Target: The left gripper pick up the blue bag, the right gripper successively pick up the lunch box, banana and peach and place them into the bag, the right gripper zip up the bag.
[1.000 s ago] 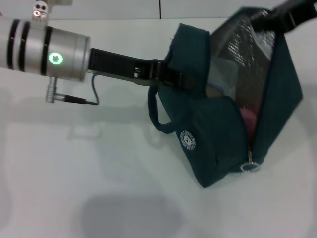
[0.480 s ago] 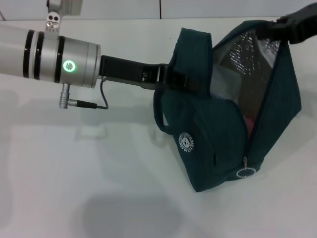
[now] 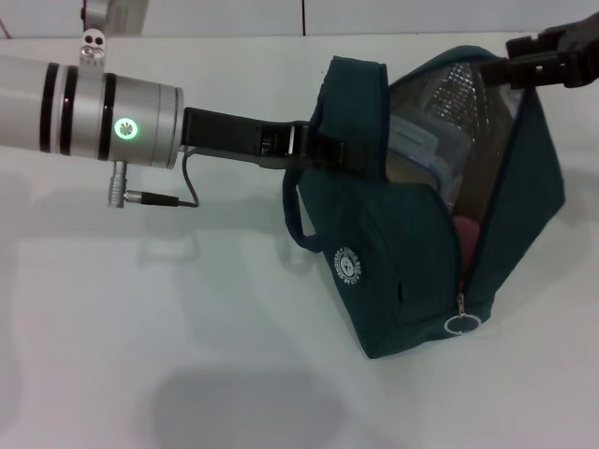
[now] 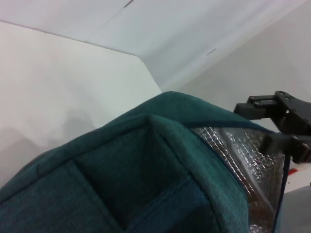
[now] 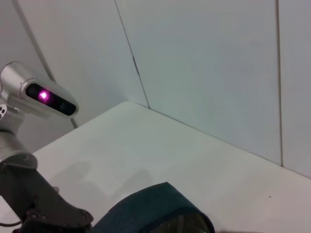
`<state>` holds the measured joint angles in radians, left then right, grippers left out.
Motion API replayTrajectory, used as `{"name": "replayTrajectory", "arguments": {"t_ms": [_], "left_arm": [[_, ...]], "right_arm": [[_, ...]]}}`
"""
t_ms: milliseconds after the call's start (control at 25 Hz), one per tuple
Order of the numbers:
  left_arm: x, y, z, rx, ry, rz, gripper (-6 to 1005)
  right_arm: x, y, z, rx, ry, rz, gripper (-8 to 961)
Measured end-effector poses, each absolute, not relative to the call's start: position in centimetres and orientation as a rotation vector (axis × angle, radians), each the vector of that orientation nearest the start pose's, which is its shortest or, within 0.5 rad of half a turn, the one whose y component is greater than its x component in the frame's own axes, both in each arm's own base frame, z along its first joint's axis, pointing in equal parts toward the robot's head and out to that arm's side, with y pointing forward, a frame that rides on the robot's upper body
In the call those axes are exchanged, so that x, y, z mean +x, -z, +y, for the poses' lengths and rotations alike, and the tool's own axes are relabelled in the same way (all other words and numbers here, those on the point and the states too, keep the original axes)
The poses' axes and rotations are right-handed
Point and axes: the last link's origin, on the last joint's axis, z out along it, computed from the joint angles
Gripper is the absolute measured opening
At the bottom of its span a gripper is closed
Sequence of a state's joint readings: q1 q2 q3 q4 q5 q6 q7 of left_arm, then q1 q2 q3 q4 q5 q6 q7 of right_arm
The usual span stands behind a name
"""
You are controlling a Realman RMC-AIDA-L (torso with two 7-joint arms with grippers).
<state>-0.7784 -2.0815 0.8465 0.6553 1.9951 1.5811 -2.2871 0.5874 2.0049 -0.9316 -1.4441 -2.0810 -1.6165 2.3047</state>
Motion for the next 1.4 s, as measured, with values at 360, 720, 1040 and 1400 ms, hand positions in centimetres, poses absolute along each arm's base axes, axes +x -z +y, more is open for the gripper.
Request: {"name": "replayTrajectory", "arguments": {"t_ms": [360,720,1040,1400], "left_arm": [[-16.9,2.3,37.0,-2.748,0.682,-1.599,37],[-17.2,2.3,37.1,-2.728,0.687,-1.606,37],[-17.7,2.3,36.8,-2.708,0.71,-1.63,37],[-18.0,2.2,36.6,-2.692,0.734,-1.646,37]], "right_arm": [[14.2,-12.4,34.5,-2.656,-0.739,0.474,645],[17.4,-11.7,30.2,-2.789,-0.827,0.171,781],[24.1,-7.8,25.3,-3.019,-0.787,0.091,774],[29.2,-4.0,24.4,-2.967,-0.701,0.281,760]]}}
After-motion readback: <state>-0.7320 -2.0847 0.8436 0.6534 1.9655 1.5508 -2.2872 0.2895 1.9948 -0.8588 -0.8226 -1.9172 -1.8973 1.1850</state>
